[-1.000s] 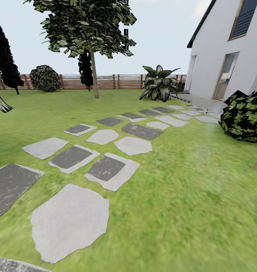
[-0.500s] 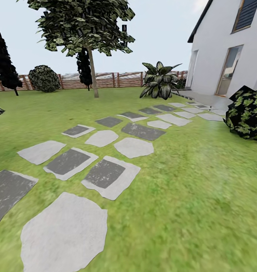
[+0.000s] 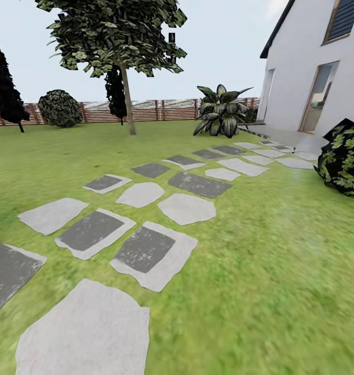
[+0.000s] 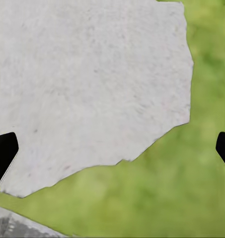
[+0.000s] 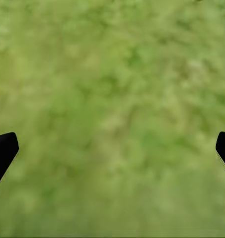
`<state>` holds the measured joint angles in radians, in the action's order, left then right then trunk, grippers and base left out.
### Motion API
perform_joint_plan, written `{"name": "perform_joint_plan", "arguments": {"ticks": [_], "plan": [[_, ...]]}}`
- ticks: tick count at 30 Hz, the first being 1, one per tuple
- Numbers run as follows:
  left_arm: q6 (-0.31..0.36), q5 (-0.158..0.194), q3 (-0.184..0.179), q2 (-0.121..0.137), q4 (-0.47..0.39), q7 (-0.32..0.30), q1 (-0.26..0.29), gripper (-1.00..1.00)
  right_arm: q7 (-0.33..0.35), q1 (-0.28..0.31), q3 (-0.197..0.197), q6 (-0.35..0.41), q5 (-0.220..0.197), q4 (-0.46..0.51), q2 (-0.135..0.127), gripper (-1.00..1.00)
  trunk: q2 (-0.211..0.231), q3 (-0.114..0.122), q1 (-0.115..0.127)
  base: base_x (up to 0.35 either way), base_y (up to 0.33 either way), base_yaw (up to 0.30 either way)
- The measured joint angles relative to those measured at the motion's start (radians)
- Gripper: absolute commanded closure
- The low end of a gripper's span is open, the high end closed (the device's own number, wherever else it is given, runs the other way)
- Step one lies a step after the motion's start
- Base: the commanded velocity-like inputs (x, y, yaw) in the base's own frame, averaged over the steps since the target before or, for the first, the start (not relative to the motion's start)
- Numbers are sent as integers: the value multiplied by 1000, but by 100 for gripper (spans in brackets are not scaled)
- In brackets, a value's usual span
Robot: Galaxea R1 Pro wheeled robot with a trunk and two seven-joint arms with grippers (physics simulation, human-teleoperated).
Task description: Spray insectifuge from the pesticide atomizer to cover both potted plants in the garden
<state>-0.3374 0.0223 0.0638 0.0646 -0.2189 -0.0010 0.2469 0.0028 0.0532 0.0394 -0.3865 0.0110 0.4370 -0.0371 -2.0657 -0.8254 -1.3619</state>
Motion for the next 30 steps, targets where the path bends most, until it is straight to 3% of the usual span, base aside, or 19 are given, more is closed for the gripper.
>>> {"name": "perform_joint_plan", "arguments": {"ticks": [16,30], "plan": [[0,0,0,0,0,1,0,-100,0,0,0,0,0,-1,0,-100,0,0,0,334,2,0],[-1,0,1,2,0,2,-1,-100,-1,0,0,0,0,-1,0,-100,0,0,0,321,86,0]]}}
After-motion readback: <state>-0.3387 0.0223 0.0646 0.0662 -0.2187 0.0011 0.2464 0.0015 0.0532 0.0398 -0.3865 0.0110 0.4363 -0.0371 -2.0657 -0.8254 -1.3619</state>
